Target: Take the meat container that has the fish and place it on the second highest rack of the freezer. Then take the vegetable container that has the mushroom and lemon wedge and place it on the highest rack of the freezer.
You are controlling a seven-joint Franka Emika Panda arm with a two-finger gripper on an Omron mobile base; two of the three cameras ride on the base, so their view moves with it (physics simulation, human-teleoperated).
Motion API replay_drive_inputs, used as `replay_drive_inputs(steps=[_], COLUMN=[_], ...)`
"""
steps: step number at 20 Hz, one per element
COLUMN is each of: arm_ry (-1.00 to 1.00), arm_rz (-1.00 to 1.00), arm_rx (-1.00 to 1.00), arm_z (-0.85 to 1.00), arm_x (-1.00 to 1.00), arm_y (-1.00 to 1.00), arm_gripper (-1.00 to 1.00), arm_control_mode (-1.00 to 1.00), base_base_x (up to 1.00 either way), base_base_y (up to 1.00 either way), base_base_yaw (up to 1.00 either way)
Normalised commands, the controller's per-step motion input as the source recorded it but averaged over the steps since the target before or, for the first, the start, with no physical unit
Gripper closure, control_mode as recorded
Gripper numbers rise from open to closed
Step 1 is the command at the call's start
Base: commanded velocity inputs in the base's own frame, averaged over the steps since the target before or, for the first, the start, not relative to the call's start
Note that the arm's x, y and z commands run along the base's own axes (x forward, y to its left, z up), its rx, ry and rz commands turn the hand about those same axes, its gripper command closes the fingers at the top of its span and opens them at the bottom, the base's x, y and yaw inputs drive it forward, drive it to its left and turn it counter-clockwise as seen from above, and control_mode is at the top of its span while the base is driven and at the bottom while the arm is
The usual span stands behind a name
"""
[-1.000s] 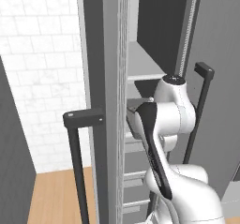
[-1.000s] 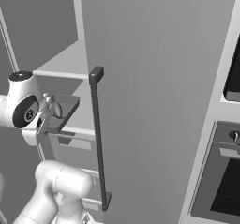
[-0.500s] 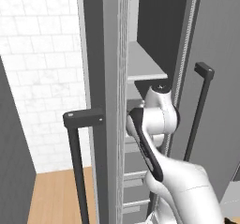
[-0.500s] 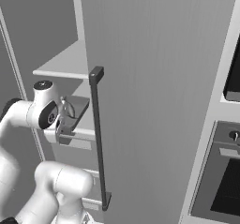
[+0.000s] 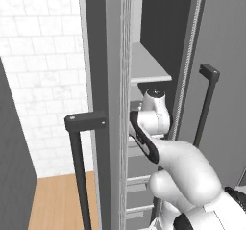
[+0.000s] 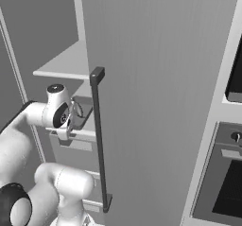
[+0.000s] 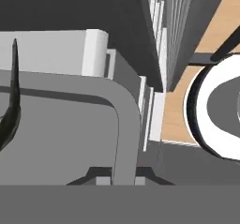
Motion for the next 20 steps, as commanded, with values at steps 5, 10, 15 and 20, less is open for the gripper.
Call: replay_drive_inputs(steps=[5, 10, 15, 20], arm_ry=[0.04, 0.00, 0.00, -0.01], arm_rz=[0.00, -0.01, -0.01, 0.00], arm_rx=[-0.03, 0.00, 0.00, 0.00], arm_z=[-0.31, -0.05, -0.08, 0.00], arm_x=[0.64, 0.94, 0.75, -0.01], arm_y=[0.00, 0.00, 0.00, 0.00], arm_gripper=[1.00, 1.00, -1.00, -1.00], arm_control_mode=[-1.00, -1.00, -1.00, -1.00], base_base_x=[0.00, 0.00, 0.00, 0.00], base_base_y=[0.00, 0.00, 0.00, 0.00], base_base_yaw=[0.00, 0.00, 0.00, 0.00])
